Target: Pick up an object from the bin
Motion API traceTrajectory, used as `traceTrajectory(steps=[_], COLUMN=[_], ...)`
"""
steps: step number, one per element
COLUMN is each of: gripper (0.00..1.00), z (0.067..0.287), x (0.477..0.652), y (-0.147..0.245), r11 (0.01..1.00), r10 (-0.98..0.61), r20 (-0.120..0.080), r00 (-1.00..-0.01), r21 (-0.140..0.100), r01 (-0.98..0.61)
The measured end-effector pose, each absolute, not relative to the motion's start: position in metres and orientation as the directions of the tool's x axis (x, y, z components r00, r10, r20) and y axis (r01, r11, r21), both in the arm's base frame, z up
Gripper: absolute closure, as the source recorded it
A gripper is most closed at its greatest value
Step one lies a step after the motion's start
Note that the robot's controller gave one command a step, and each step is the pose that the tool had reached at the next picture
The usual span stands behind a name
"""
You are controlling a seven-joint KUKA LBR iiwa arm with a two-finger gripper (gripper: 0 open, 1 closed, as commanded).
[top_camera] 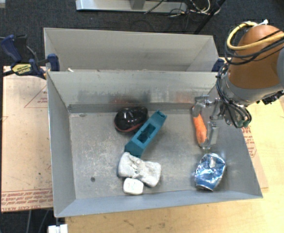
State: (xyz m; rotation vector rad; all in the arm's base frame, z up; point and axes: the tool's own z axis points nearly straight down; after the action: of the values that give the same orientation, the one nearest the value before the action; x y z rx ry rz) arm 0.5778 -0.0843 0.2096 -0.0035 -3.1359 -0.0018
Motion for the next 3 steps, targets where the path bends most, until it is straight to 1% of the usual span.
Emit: traceTrajectory(steps=[1, 2, 3], gripper=[0.0, 0.0, 0.0], z=[0.214, 0.204, 0.148], x=[0.579, 0.596, 0.628], y=[-0.084, -0.07, -0.022], r11=[1.0, 0.998, 0.971], r10=[0.0, -0.058, -0.238], r20=[-0.002, -0.005, -0.01], r00=[-1.0, -0.998, -0.971], r21=[0.0, -0.003, -0.002], r01=[0.0, -0.058, -0.238])
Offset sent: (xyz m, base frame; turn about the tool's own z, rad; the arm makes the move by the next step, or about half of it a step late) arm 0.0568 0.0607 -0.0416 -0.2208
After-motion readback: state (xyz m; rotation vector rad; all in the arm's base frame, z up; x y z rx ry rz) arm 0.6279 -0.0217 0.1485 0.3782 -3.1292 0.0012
